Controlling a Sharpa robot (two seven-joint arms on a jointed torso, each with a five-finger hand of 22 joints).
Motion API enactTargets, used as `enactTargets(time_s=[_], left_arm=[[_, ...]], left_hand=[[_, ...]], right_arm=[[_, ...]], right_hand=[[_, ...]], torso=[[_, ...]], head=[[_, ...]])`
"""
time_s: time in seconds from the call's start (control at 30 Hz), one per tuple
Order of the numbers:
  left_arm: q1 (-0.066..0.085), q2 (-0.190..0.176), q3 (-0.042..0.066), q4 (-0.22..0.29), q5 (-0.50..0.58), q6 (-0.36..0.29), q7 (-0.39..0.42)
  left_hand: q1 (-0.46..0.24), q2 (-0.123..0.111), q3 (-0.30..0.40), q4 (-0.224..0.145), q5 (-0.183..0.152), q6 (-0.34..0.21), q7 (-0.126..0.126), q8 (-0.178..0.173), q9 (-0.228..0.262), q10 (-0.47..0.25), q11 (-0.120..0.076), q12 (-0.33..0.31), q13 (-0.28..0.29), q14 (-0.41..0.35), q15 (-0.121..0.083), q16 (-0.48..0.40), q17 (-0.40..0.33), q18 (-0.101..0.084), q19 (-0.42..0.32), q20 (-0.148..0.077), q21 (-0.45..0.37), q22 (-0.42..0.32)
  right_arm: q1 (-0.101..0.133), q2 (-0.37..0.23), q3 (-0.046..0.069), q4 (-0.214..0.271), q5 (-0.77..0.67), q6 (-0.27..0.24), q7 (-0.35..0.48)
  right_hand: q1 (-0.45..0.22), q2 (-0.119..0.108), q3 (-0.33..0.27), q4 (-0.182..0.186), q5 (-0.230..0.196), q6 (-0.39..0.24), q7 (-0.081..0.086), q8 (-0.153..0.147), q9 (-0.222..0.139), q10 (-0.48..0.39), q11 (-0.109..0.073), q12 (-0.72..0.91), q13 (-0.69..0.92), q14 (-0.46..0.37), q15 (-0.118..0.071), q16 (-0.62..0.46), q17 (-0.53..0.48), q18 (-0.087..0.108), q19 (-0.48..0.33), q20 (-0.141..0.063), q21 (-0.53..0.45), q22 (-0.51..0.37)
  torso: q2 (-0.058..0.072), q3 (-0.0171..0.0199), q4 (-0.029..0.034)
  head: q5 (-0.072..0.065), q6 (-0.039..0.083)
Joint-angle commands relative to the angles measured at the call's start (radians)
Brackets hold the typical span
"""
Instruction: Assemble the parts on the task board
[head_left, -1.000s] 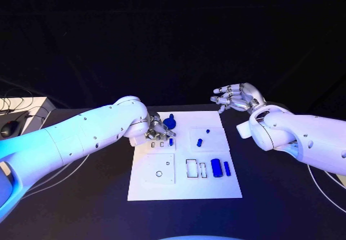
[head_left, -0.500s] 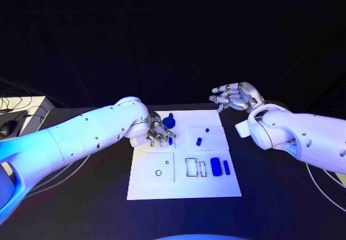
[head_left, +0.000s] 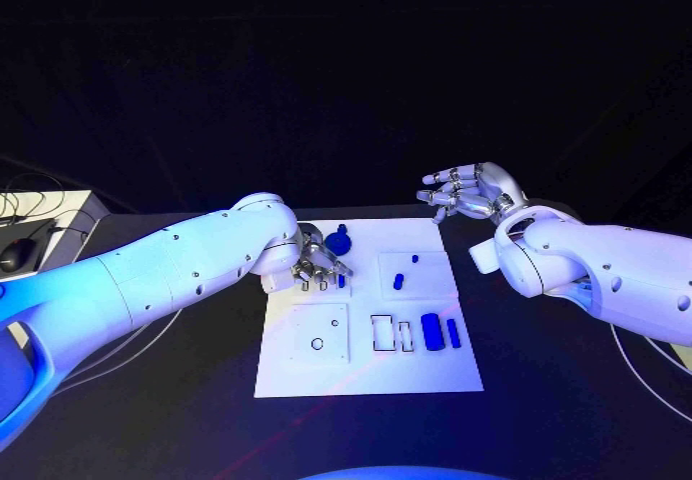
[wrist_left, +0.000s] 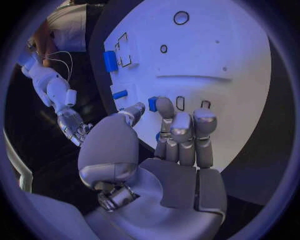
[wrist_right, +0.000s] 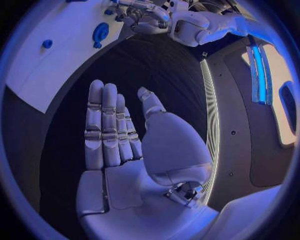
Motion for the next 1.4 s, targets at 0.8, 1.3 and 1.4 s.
enactTargets(time_s=[0.8, 1.3, 1.4], left_arm=[[-0.007, 0.005, -0.001, -0.012, 0.015, 0.030, 0.021], [-0.007, -0.001, -0.001, -0.006, 0.054, 0.024, 0.044], [-0.007, -0.005, -0.001, -0.004, 0.062, 0.016, 0.046]], left_hand=[[0.053, 0.041, 0.019, -0.059, 0.000, 0.003, -0.001, -0.008, 0.002, -0.008, 0.001, 0.005, -0.008, -0.001, -0.002, -0.008, 0.000, -0.012, 0.001, -0.012, -0.013, 0.012], [0.119, 0.154, 0.152, -0.246, 0.005, -0.018, -0.005, -0.009, 0.004, -0.011, -0.004, -0.002, -0.018, -0.003, -0.005, -0.016, -0.004, -0.023, -0.005, -0.023, -0.025, 0.015], [0.080, 0.172, 0.197, -0.305, 0.007, -0.034, -0.006, 0.017, 0.026, 0.000, -0.005, -0.006, -0.031, 0.001, -0.006, -0.012, 0.004, -0.027, -0.002, -0.025, -0.026, 0.025]], right_arm=[[0.000, 0.006, 0.001, -0.003, -0.018, 0.020, -0.008], [0.000, 0.008, 0.001, -0.006, -0.029, 0.029, -0.016], [0.000, 0.009, 0.000, -0.007, -0.030, 0.031, -0.016]], right_hand=[[-0.003, 0.008, -0.003, 0.000, 0.006, -0.002, 0.006, 0.004, 0.000, -0.005, -0.002, 0.001, -0.003, 0.004, 0.002, -0.010, -0.002, -0.011, -0.007, 0.002, 0.008, -0.010], [-0.002, 0.007, -0.003, -0.002, 0.008, -0.002, 0.006, 0.004, 0.000, -0.005, -0.001, 0.000, -0.004, 0.004, 0.002, -0.013, -0.003, -0.012, -0.008, 0.002, 0.013, -0.020], [-0.003, 0.007, -0.003, -0.001, 0.008, -0.003, 0.006, 0.003, 0.000, -0.005, -0.001, 0.000, -0.004, 0.004, 0.002, -0.014, -0.003, -0.012, -0.009, 0.002, 0.013, -0.021]], torso=[[0.001, 0.0002, 0.0000], [0.001, 0.0012, 0.0015], [0.000, 0.0012, 0.0011]], head=[[-0.002, -0.010], [0.000, -0.014], [0.001, -0.015]])
